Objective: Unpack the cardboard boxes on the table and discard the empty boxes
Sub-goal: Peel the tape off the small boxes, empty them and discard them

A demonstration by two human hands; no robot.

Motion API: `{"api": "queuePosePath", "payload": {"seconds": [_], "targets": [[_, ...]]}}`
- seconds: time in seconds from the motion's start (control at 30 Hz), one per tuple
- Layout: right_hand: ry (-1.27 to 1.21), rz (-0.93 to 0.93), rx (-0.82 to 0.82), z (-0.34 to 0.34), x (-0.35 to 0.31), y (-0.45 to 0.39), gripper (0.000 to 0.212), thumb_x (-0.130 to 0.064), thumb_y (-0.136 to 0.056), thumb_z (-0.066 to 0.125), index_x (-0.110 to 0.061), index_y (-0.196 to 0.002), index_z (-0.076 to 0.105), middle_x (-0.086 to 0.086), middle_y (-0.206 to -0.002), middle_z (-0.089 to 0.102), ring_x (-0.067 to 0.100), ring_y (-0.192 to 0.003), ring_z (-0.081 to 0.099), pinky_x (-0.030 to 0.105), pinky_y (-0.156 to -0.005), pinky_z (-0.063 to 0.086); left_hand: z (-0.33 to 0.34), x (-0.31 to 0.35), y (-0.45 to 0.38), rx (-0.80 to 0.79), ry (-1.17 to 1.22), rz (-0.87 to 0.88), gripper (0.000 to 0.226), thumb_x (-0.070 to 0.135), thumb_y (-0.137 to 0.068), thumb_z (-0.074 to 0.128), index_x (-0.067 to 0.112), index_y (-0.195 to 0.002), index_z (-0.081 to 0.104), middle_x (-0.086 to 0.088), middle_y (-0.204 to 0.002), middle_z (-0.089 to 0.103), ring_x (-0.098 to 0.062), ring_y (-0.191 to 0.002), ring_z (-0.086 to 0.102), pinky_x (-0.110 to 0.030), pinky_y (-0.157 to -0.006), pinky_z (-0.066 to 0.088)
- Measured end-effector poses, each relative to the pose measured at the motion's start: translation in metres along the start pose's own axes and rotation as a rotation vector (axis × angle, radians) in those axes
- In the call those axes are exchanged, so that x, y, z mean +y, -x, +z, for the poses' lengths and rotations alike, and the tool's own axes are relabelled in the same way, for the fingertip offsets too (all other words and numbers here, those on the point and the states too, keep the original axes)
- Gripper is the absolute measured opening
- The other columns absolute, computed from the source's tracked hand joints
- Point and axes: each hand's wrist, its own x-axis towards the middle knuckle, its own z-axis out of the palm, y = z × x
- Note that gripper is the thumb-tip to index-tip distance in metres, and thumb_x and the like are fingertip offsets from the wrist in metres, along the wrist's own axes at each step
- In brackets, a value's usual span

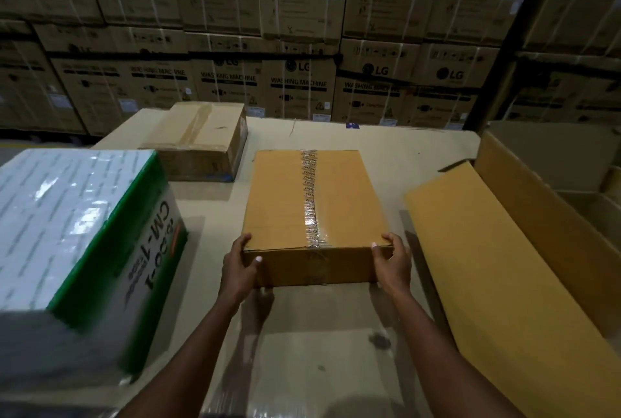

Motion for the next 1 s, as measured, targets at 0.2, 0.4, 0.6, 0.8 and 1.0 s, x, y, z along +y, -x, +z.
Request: {"api": "queuePosePath", "payload": {"seconds": [0.2, 0.4, 0.6, 0.8, 1.0], "targets": [[-0.027, -0.003, -0.040, -0.049, 0.033, 0.093, 0.042, -0.027, -0.098, 0.067, -0.031, -0.137, 0.053, 0.006, -0.143, 0.045, 0.022, -0.121, 0.050, 0.033, -0.086, 0.046, -0.015, -0.017, 0.103, 0.033, -0.010, 0.038, 0.058, 0.014, -0.097, 0.062, 0.039, -0.146, 0.044, -0.006, -0.146, 0.046, -0.029, -0.126, 0.049, -0.046, -0.093, 0.054], [-0.035, -0.054, -0.028, -0.078, 0.063, 0.156, 0.062, -0.017, -0.092, 0.072, -0.035, -0.144, 0.044, 0.004, -0.150, 0.043, 0.028, -0.133, 0.047, 0.048, -0.099, 0.052, -0.028, -0.038, 0.169, 0.043, -0.034, 0.118, 0.061, 0.012, -0.096, 0.062, 0.042, -0.146, 0.044, -0.004, -0.145, 0.048, -0.027, -0.127, 0.051, -0.048, -0.101, 0.051], [-0.194, 0.076, 0.008, -0.095, 0.079, 0.186, 0.082, -0.016, -0.090, 0.076, -0.027, -0.157, 0.030, 0.007, -0.156, 0.042, 0.027, -0.138, 0.045, 0.039, -0.103, 0.044, -0.022, -0.051, 0.206, 0.119, 0.069, 0.007, 0.096, 0.012, -0.086, 0.077, 0.032, -0.159, 0.018, -0.011, -0.161, 0.033, -0.034, -0.140, 0.040, -0.056, -0.110, 0.042], [-0.186, 0.258, -0.224, -0.101, 0.093, 0.184, 0.064, -0.018, -0.093, 0.074, -0.020, -0.149, 0.045, 0.006, -0.145, 0.056, 0.027, -0.132, 0.052, 0.040, -0.105, 0.046, -0.027, -0.061, 0.209, -0.070, 0.026, -0.165, 0.062, 0.019, -0.091, 0.073, 0.010, -0.147, 0.046, -0.014, -0.141, 0.058, -0.036, -0.127, 0.057, -0.050, -0.103, 0.049], [-0.205, 0.261, -0.289, -0.094, 0.103, 0.188, 0.077, -0.028, -0.097, 0.069, -0.029, -0.159, 0.024, 0.004, -0.157, 0.044, 0.028, -0.142, 0.043, 0.048, -0.117, 0.037, -0.026, -0.074, 0.213, -0.082, -0.004, -0.125, 0.075, 0.050, -0.076, 0.066, 0.017, -0.142, 0.050, -0.014, -0.136, 0.061, -0.031, -0.123, 0.059, -0.041, -0.094, 0.051]]}}
